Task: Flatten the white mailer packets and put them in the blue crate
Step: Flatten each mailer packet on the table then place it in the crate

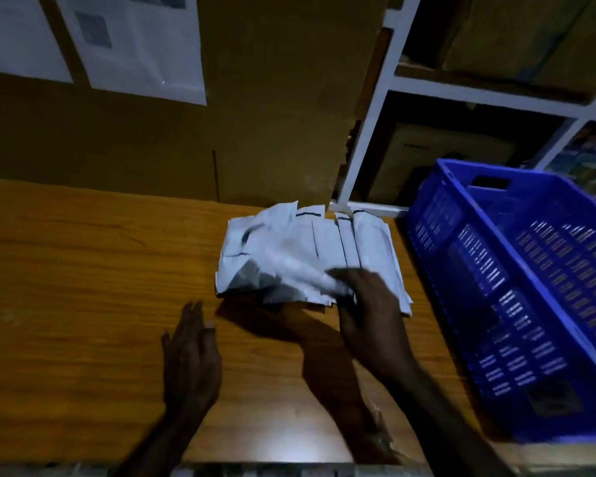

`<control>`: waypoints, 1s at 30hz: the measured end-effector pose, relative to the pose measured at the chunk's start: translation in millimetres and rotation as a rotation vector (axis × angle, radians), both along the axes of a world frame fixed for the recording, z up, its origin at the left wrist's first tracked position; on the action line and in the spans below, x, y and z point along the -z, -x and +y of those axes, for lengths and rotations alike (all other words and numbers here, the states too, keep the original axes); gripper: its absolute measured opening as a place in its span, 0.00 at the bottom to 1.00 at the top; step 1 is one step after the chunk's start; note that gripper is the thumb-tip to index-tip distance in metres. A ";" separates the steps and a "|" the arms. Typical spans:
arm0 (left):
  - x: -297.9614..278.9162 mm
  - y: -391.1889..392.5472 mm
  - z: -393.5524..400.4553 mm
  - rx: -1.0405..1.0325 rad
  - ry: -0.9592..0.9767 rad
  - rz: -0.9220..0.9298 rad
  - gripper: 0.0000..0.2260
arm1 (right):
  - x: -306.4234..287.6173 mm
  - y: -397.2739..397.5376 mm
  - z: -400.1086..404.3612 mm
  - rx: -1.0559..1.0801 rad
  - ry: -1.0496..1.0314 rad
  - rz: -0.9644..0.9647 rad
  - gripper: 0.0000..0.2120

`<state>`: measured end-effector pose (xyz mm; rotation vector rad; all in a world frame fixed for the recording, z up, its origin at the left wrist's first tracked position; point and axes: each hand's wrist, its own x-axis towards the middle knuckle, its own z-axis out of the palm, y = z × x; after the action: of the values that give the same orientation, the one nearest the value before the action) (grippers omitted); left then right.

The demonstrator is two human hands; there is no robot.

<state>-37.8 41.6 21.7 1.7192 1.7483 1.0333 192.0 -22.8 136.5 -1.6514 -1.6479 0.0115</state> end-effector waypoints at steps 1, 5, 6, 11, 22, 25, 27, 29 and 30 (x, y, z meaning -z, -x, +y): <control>-1.5 3.3 -2.7 -0.031 0.002 -0.194 0.28 | 11.2 -1.6 -17.9 -0.059 0.036 -0.048 0.21; -2.2 -1.2 -27.7 0.043 0.036 -0.458 0.24 | 51.6 -7.5 -66.9 -0.229 0.185 -0.274 0.16; -1.1 -4.5 -35.8 0.114 0.031 -0.414 0.26 | 59.7 -10.8 -71.8 -0.244 0.229 -0.320 0.17; 11.1 -15.4 -55.9 0.389 -0.083 0.080 0.30 | 68.9 -9.3 -69.3 -0.260 0.376 -0.386 0.20; 24.3 -20.1 -58.2 0.527 -0.190 0.516 0.25 | 122.2 57.4 -44.6 -0.115 0.232 -0.401 0.21; 22.9 -20.1 -58.5 0.530 -0.175 0.576 0.26 | 129.8 56.8 -44.2 -0.100 0.217 -0.402 0.21; 21.6 -20.4 -58.7 0.527 -0.179 0.612 0.26 | 133.5 57.6 -43.2 -0.090 0.213 -0.396 0.22; 21.5 -21.0 -58.3 0.530 -0.181 0.645 0.25 | 136.0 58.0 -42.0 -0.086 0.232 -0.397 0.22; 22.2 -21.3 -57.9 0.531 -0.176 0.660 0.25 | 136.1 58.3 -41.6 -0.086 0.251 -0.394 0.22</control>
<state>-16.5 -16.3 -0.4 2.6551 1.4018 0.4088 133.7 -64.4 0.4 -1.8550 -2.0842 -0.0715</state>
